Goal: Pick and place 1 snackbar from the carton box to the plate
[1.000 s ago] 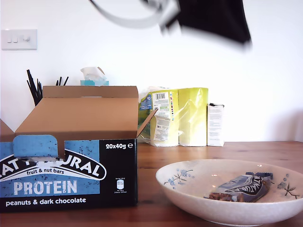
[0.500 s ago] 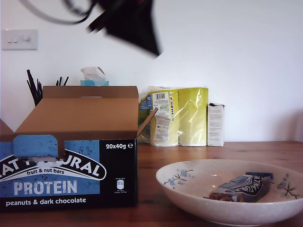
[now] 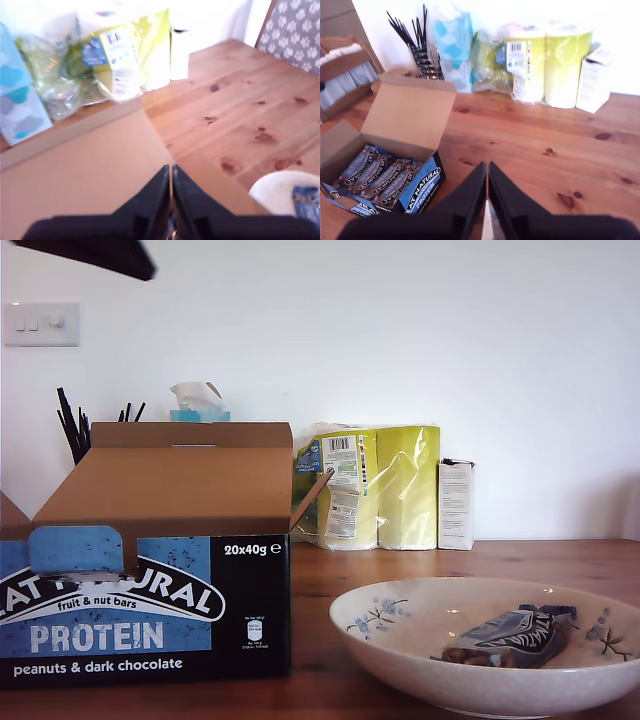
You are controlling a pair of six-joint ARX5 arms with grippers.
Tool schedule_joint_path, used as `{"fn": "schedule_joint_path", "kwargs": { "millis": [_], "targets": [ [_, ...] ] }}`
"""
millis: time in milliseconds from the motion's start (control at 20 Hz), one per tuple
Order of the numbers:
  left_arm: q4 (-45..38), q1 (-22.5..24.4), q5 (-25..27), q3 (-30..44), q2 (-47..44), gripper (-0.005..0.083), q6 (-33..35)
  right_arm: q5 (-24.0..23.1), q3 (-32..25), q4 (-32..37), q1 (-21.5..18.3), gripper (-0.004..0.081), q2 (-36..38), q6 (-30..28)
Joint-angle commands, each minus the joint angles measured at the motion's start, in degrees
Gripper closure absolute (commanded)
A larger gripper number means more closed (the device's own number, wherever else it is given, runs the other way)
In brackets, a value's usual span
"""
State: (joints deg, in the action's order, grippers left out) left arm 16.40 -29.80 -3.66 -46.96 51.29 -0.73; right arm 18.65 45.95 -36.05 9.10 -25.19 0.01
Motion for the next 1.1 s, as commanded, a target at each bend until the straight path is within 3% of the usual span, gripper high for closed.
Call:
{"fn": "schedule_joint_path", "kwargs": {
  "millis": [0, 450, 1050],
  "targets": [
    [2.43, 0.57, 0.33, 2.51, -3.5, 0.0797, 0.79, 0.33, -0.04, -1.9, 0.2, 0.0783, 2.05, 0.42],
    [24.61, 0.83, 1.57, 2.73, -17.73, 0.0797, 1.2, 2.4, -0.04, -16.74, 0.24, 0.0783, 5.57, 0.11],
    [27.32, 0.81, 1.57, 2.71, -17.88, 0.0797, 1.16, 2.16, -0.04, -18.71, 0.24, 0.0783, 5.49, 0.09]
  ]
}}
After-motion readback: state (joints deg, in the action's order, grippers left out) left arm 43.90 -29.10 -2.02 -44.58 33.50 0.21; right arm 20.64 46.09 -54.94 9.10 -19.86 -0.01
